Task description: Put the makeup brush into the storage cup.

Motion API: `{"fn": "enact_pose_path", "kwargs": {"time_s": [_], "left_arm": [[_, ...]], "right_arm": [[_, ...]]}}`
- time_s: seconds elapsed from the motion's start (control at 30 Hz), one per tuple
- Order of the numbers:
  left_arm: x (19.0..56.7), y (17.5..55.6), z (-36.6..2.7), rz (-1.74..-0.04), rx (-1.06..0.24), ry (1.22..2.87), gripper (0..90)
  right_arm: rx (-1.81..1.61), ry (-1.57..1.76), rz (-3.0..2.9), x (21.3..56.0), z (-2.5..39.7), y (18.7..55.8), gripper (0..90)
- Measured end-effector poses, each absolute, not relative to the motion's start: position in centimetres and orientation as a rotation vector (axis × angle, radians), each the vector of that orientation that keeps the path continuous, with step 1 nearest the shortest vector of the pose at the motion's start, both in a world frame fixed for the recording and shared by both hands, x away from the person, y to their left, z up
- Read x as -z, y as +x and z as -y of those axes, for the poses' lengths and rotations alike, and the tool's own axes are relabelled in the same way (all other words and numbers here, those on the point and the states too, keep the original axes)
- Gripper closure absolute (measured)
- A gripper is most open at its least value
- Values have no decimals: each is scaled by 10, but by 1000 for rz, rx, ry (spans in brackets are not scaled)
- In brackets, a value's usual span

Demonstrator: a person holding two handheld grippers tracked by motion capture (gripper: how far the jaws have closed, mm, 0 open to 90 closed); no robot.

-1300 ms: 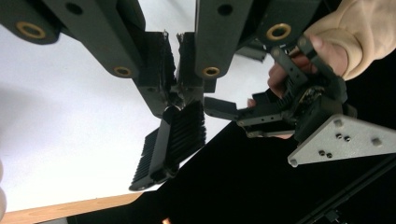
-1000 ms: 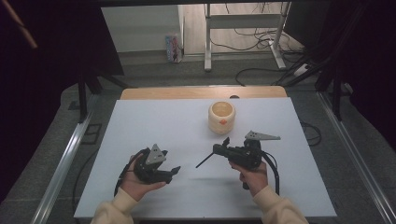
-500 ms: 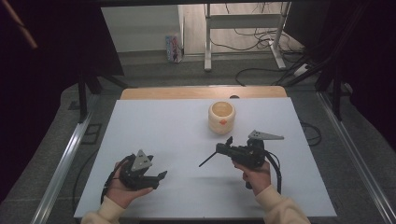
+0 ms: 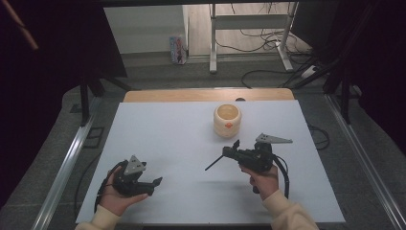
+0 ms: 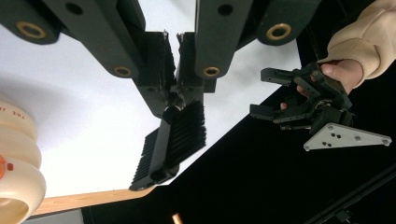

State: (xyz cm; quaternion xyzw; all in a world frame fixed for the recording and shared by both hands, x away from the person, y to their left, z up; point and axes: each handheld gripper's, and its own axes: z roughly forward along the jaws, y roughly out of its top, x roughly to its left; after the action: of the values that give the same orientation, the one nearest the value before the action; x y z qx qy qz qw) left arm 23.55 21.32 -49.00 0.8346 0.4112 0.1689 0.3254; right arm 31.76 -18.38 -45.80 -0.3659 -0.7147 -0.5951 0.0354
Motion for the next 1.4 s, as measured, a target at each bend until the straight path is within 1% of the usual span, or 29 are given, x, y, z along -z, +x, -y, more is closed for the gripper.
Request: {"fn": "enact_pose_path", "kwargs": {"time_s": [0.27,0.57,1.0,1.07,1.4], "left_arm": [[496,231,-233,-1150,-446,2150,210],[505,226,-251,-1214,-462,2148,207],[510,222,-263,-1260,-466,2138,201],[510,221,-265,-1256,-464,2156,201],[513,223,-264,-1261,-457,2163,199]], "right_arm": [[1831,-1127,2204,458,185,318,847],[1840,-1127,2202,457,186,319,847],[1904,-1135,2190,440,195,327,847],[1918,-1136,2184,437,197,329,847],[1951,-1141,2195,424,200,339,847]]}}
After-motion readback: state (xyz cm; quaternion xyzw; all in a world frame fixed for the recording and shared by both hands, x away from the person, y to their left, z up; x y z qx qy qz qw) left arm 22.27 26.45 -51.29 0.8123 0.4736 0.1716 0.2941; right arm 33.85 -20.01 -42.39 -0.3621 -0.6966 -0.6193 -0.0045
